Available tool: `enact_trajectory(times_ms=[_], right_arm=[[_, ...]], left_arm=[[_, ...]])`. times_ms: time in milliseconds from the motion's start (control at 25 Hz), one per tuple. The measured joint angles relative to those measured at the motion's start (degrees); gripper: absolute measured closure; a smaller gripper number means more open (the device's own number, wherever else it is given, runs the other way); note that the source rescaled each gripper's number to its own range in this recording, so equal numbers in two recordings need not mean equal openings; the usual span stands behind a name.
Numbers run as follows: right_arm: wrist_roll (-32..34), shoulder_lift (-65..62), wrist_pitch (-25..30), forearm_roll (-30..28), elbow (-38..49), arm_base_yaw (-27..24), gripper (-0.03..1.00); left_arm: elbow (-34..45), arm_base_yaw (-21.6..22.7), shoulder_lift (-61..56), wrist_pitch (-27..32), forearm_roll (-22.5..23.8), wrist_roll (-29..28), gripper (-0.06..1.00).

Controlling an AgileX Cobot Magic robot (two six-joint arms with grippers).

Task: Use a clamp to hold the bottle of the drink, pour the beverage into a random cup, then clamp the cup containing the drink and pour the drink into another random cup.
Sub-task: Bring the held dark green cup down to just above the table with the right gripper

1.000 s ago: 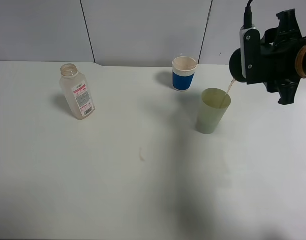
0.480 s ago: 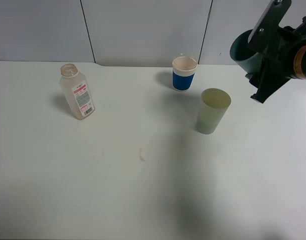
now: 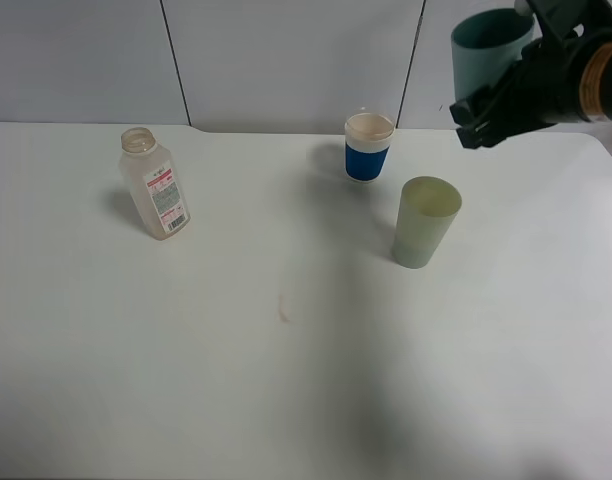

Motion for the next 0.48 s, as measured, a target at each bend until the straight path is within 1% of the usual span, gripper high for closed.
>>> enact_trajectory(times_ms=[80,160,280,360,480], right_arm=[[-0.1,0.0,-4.2,3.3,-1.5,0.0,0.96],[-1.7,0.0,-9.7,5.9,-2.8,0.0,0.96],[-8.3,0.0,-18.0,10.1,-3.2,0.0,0.96],[-13.6,0.0,-20.7,14.6,-3.2,0.9,0.96],[-22.9,0.0,-21.5,24.2,-3.2,4.1,0.96]], left_arm=[[0.0,0.0,0.0,0.0,0.0,0.0,-0.06],[0.0,0.0,0.0,0.0,0.0,0.0,-0.06],[0.0,0.0,0.0,0.0,0.0,0.0,-0.06],[0.0,0.0,0.0,0.0,0.0,0.0,-0.06],[0.0,0.0,0.0,0.0,0.0,0.0,-0.06]])
